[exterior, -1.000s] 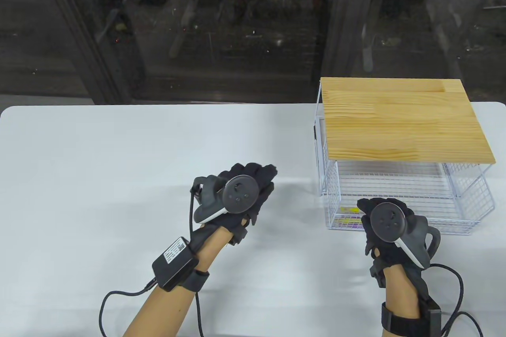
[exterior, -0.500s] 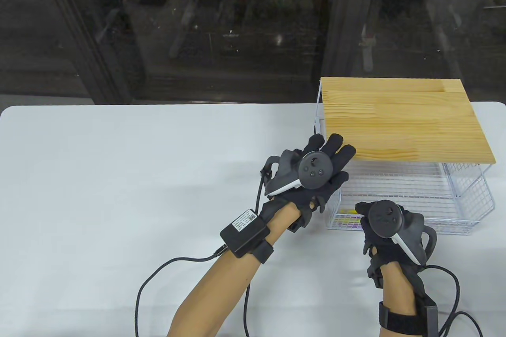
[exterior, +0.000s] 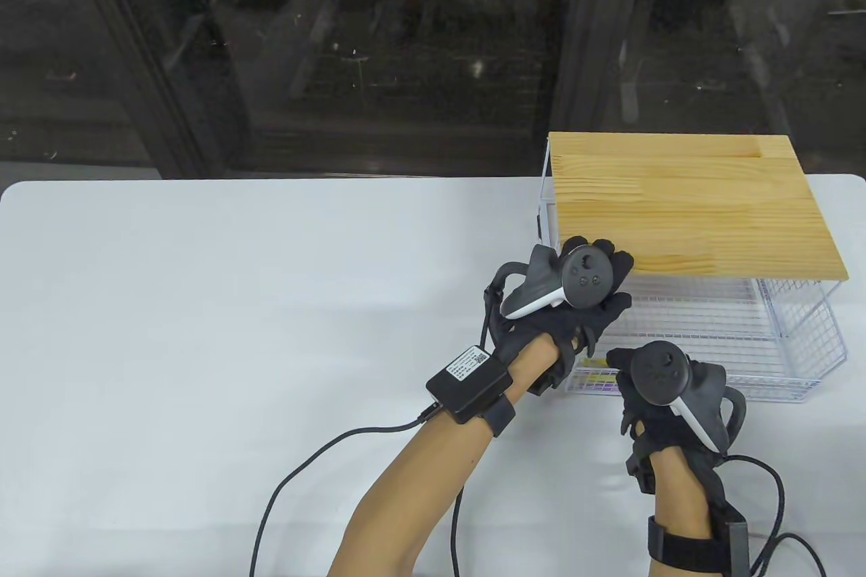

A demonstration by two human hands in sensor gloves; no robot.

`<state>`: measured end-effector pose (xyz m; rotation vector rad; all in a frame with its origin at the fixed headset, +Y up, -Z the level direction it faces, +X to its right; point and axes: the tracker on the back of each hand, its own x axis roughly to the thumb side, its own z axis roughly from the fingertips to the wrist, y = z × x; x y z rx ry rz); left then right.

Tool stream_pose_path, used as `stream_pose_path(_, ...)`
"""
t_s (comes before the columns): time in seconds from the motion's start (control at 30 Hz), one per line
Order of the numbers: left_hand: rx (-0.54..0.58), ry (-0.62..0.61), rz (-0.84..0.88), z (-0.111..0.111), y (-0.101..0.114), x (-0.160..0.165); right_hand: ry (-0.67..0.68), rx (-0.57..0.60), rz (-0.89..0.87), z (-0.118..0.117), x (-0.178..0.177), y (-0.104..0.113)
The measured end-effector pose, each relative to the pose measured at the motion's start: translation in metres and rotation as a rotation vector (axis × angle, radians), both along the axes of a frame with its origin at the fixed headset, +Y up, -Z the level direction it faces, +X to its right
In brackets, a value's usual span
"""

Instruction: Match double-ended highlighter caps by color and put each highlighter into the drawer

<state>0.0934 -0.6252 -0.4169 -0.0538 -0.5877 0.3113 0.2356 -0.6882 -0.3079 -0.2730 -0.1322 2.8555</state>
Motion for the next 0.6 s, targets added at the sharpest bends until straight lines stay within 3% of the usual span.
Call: stream_pose_path(0.6, -0.035, -0.002, 0.073, -0.005, -0.0025, -0.0064, -0.132, 0.037, -0.052, 0.0007, -0.0029, -0.0033)
